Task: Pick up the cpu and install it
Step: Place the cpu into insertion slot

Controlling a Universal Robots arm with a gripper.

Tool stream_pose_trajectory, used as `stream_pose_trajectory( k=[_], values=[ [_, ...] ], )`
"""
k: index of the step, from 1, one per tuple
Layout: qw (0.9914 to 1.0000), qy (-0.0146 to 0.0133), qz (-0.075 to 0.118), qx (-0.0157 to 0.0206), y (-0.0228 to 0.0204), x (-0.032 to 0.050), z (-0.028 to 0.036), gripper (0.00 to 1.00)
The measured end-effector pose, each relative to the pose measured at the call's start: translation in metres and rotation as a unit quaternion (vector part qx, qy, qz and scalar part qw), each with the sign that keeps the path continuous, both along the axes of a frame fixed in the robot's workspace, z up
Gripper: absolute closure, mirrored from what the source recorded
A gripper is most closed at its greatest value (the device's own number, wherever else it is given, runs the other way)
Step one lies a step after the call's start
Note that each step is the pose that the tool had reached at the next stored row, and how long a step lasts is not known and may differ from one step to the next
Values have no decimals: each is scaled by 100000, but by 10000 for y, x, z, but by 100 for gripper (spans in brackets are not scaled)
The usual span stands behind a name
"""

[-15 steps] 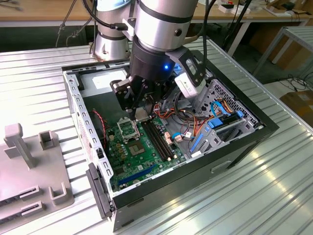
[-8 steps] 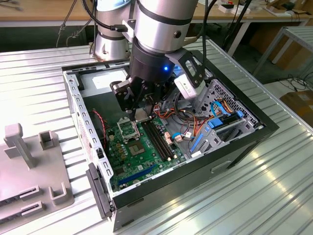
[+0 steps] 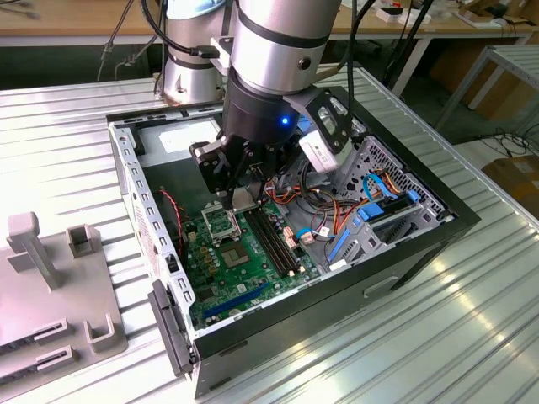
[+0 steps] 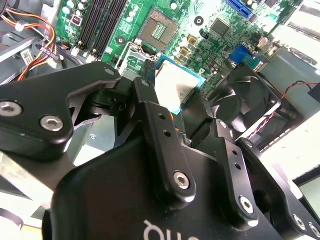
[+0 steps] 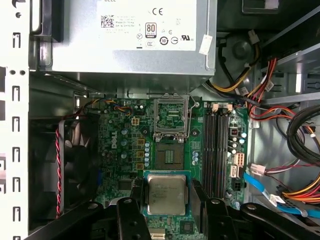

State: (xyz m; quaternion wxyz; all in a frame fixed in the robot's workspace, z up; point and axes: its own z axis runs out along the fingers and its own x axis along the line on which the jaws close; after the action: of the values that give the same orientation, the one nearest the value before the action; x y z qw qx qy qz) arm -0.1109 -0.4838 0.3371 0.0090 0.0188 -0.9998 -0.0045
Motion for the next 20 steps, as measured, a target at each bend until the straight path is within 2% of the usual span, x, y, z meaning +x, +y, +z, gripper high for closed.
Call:
stream_pose_trajectory(
  k=[20],
  values=[
    [100000, -7, -2, 7, 0, 0, -71, 53]
  ],
)
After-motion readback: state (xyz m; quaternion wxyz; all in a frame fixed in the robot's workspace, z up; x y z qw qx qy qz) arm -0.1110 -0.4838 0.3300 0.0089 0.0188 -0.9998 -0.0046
